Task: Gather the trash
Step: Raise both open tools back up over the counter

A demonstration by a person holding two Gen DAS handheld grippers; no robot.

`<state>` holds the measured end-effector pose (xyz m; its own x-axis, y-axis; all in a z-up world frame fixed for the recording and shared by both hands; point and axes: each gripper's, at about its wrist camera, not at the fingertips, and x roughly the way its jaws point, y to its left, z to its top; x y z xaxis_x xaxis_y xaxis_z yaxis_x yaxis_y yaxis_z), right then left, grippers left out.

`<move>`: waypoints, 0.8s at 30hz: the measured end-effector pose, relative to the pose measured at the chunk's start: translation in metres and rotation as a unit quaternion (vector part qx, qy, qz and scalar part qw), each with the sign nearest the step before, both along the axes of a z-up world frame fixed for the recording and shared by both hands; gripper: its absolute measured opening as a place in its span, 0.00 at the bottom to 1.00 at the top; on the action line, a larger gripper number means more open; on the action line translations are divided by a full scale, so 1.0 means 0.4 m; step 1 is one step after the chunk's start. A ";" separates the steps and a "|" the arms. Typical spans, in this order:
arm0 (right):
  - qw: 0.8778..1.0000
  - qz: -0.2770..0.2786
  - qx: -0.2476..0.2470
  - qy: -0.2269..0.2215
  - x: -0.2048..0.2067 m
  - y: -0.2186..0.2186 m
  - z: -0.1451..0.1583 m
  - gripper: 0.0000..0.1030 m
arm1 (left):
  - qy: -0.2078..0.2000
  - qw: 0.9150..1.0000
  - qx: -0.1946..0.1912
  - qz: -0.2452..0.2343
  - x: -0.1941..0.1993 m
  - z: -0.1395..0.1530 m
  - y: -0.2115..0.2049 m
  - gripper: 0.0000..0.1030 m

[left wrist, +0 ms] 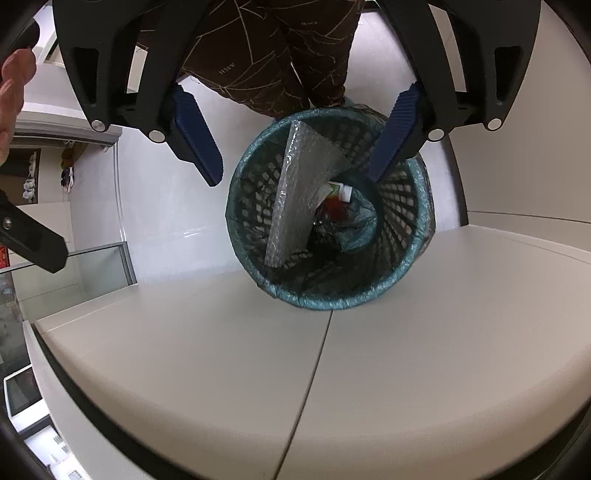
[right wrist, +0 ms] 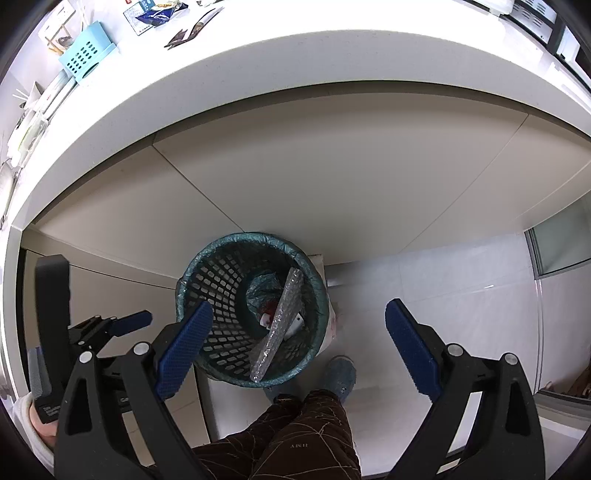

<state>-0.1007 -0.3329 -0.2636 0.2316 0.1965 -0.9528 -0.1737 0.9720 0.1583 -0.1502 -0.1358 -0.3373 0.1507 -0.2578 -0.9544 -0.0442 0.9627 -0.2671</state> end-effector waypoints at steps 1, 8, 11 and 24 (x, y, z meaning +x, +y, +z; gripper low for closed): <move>1.000 -0.002 0.001 -0.002 0.000 -0.001 0.003 0.88 | -0.003 1.000 0.002 0.002 -0.001 0.008 0.004 0.80; 1.000 -0.010 0.006 -0.026 0.012 -0.013 0.055 0.88 | -0.057 0.998 0.016 0.013 -0.018 0.127 0.038 0.89; 0.999 -0.014 0.008 -0.046 0.025 -0.015 0.095 0.88 | -0.081 0.997 0.009 0.020 -0.022 0.192 0.057 0.92; 0.993 -0.020 0.001 -0.114 0.078 0.000 0.256 0.88 | -0.142 0.989 0.025 0.031 0.003 0.363 0.137 0.94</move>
<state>-0.0696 -0.3329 -0.1611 0.4494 0.1850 -0.8740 -0.1671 0.9785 0.1211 -0.1490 -0.0811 -0.1919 0.4281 -0.1937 -0.8827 -0.0336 0.9727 -0.2298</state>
